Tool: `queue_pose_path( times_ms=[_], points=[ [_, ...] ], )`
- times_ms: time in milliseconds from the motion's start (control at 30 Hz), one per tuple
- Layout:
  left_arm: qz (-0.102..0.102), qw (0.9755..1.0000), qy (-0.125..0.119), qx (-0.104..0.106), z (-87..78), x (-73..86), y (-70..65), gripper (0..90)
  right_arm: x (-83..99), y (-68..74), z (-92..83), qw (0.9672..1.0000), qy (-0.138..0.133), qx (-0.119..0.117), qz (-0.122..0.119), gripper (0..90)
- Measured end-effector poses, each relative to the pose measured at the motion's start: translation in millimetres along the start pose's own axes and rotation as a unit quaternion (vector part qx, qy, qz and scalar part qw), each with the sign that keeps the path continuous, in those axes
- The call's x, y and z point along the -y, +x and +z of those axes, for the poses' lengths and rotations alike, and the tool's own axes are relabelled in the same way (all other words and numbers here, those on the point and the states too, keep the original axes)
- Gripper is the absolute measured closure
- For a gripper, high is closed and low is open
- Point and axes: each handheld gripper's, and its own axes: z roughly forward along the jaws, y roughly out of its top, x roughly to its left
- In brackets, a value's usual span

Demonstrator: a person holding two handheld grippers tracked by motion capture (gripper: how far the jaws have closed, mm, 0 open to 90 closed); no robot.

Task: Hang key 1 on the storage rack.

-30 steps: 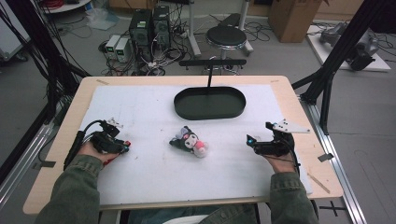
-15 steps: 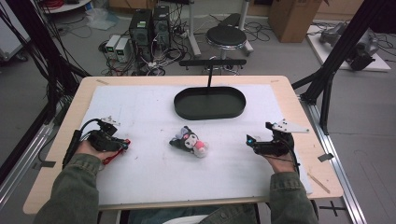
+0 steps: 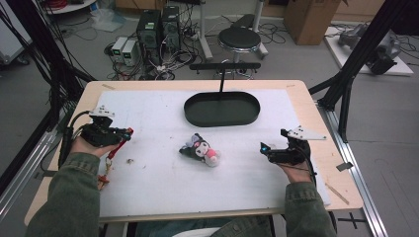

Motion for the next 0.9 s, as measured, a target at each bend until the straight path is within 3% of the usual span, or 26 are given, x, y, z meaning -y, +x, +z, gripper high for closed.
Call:
queue_pose_path(
  times_ms=[200,400,433,667,900],
  points=[
    [0.009,0.9994,-0.031,-0.009,-10.9,-21.4,-1.7,74.7,0.1,-0.5,0.8,1.0,0.001,0.001,-0.001,0.5],
    [0.008,0.9969,-0.078,0.001,-20.6,-46.5,-7.7,74.8,-0.2,-1.7,-0.7,1.0,-0.004,0.003,0.0,0.5],
    [0.01,0.9963,-0.085,0.005,-23.0,-57.3,-8.6,74.8,-0.3,-2.0,-1.3,1.0,-0.004,0.003,0.002,0.5],
    [0.024,0.9956,-0.091,0.001,-28.3,-85.0,-9.3,74.8,-0.2,-2.1,-1.2,1.0,-0.003,0.001,0.004,0.5],
    [0.019,0.9934,-0.113,-0.001,-31.7,-112.1,-8.3,74.8,-0.3,-3.5,-1.7,1.0,-0.007,0.002,0.004,0.5]
  ],
)
